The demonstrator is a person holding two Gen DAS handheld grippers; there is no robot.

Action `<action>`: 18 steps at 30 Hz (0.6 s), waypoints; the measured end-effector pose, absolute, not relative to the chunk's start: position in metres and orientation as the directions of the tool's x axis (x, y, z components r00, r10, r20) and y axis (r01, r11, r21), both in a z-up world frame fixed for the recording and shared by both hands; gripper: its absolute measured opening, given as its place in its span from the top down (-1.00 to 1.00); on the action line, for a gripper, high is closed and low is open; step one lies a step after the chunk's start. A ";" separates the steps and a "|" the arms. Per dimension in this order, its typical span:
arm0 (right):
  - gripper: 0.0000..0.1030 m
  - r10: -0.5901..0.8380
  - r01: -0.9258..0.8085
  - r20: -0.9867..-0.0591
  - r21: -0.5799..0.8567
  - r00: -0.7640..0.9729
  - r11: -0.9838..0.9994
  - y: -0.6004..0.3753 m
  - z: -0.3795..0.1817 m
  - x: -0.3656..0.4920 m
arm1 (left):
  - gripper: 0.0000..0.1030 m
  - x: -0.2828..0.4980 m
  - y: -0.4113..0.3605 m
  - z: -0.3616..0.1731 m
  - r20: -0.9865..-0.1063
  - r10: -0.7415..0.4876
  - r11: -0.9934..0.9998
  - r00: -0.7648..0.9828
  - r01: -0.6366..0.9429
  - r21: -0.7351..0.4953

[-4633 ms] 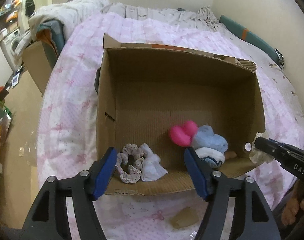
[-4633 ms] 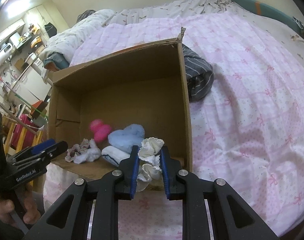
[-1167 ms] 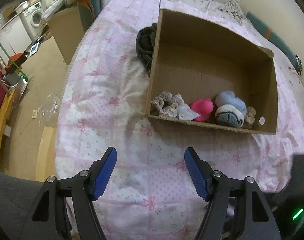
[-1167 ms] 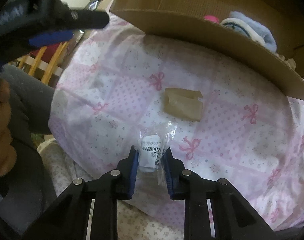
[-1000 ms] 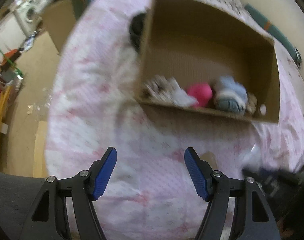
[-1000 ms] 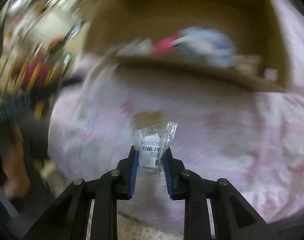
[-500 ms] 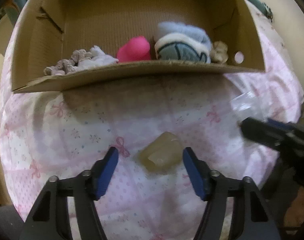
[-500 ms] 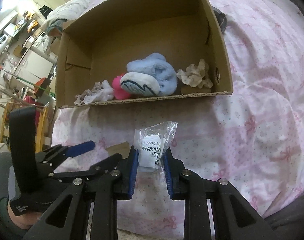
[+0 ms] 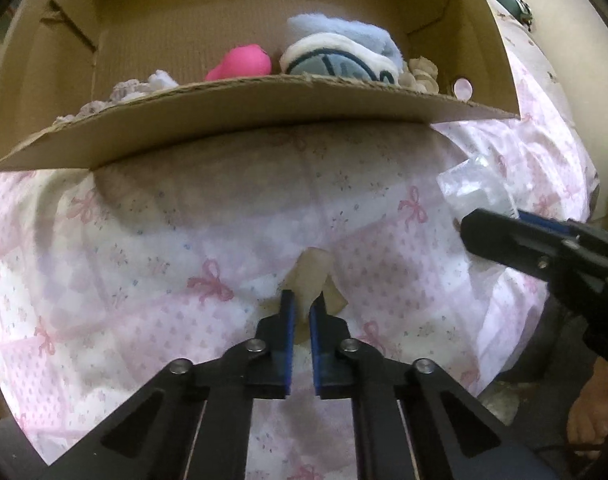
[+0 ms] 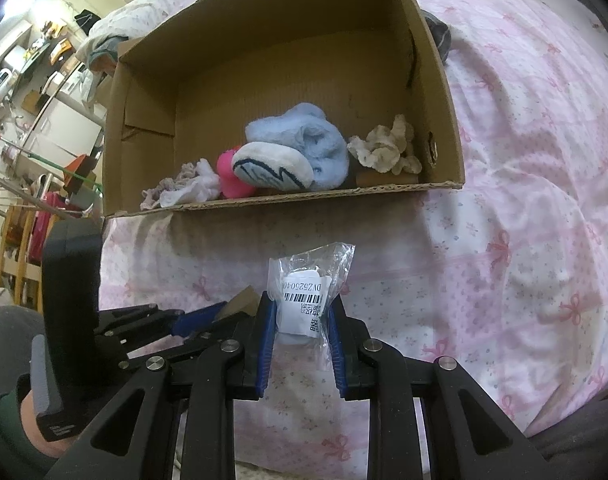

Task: Organize soft objects
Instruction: 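Grasp the clear plastic bag with the right tool while the left tool grasps the tan pad, then carry the tan pad and plastic bag into the box and open both tools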

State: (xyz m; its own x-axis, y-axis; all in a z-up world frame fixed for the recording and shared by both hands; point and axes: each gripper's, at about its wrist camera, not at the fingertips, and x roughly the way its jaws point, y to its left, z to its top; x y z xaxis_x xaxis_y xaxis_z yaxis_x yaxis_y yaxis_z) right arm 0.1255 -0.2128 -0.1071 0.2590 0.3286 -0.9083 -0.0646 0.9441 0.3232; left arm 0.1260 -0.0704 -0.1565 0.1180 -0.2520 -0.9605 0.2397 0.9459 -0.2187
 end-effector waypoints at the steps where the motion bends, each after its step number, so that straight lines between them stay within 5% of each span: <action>1: 0.49 0.328 -0.066 -0.909 0.322 0.257 0.944 -0.212 -0.108 0.126 | 0.88 0.125 -0.069 -0.154 -0.960 -0.252 0.948 0.123 0.230 -0.220; 18: 0.49 0.305 -0.090 -0.918 0.292 0.252 0.952 -0.205 -0.112 0.123 | 0.89 0.121 -0.009 -0.096 -0.933 -0.068 0.998 0.354 0.037 -0.059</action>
